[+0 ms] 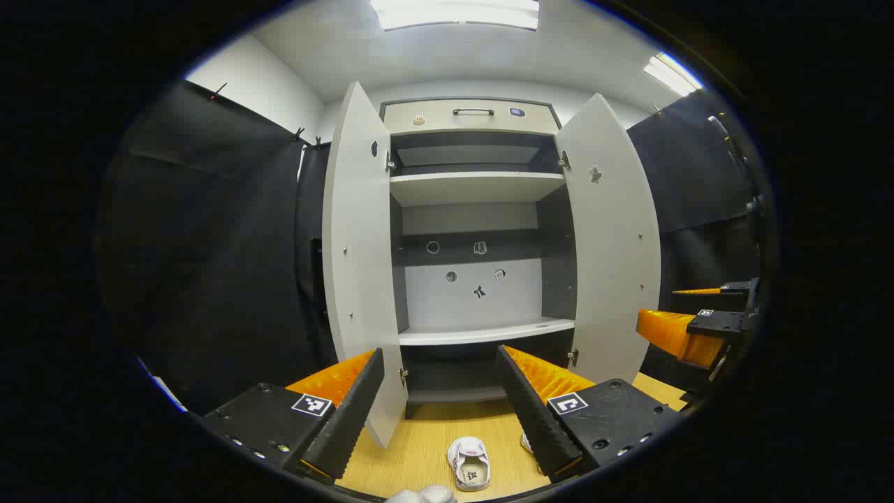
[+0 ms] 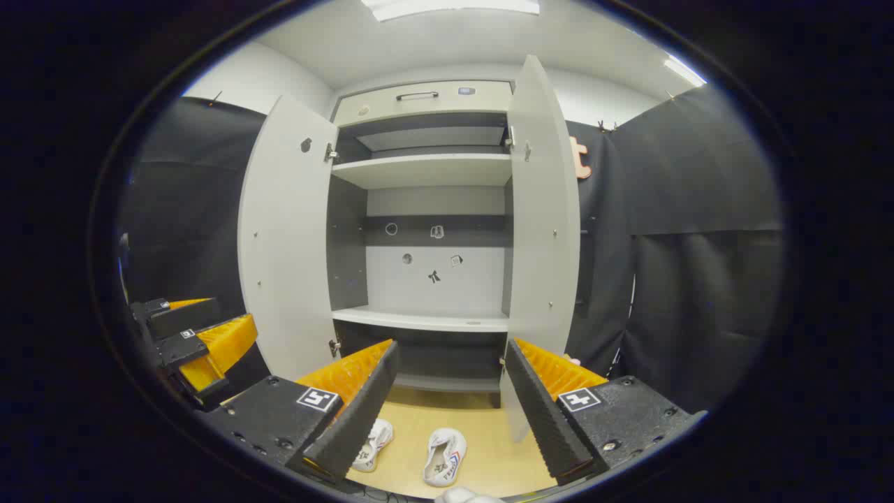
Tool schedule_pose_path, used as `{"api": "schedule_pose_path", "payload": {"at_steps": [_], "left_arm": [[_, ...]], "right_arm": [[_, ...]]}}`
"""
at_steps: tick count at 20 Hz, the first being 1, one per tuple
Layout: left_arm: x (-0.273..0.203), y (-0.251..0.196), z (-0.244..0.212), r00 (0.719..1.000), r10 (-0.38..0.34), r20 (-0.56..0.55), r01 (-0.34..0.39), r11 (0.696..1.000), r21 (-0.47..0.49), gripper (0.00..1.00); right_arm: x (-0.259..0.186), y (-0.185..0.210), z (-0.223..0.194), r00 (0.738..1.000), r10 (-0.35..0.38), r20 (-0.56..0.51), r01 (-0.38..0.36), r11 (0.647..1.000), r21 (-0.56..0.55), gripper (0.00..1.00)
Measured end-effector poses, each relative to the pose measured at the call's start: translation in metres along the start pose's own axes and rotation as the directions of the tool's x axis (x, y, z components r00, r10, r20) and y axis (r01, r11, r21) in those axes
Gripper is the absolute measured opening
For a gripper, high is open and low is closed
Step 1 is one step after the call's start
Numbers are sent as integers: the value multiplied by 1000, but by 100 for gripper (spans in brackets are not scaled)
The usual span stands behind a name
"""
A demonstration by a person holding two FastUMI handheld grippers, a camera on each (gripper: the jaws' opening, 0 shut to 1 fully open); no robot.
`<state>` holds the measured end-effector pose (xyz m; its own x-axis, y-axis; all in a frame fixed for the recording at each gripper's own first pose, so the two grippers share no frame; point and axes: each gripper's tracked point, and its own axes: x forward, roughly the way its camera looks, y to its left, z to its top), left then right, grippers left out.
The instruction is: Grab one shoe with the right hand and put it into the shoe cabinet, grab the other shoe with the left hand and put it into the shoe cabinet; then close the right door with the right hand and the left door with the left hand.
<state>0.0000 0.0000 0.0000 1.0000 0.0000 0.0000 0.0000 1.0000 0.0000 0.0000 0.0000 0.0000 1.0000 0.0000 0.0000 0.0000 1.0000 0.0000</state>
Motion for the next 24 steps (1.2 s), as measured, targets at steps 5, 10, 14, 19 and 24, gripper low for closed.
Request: {"api": "schedule_pose_path", "payload": {"at_steps": [5, 10, 14, 19, 24], "left_arm": [[-2, 6, -2, 1000, 3, -1, -3, 1000, -1, 96], [-6, 8, -1, 1000, 0, 2, 0, 1000, -2, 96], [-10, 11, -4, 1000, 6, -2, -6, 1000, -14, 96], [-13, 20, -10, 1000, 17, -17, -17, 1000, -19, 96], [-15, 26, -21, 998, 26, -49, -26, 1000, -5, 96]], "right_arm": [[-1, 6, -2, 1000, 4, -1, -4, 1000, 4, 100], [-4, 9, -4, 1000, 5, 0, -5, 1000, 10, 99], [-3, 14, -8, 1000, 10, -13, -10, 1000, 3, 99], [5, 19, -44, 995, 10, -96, -12, 1000, -20, 99], [14, 24, -138, 948, 25, -318, -35, 999, -25, 99]]}}
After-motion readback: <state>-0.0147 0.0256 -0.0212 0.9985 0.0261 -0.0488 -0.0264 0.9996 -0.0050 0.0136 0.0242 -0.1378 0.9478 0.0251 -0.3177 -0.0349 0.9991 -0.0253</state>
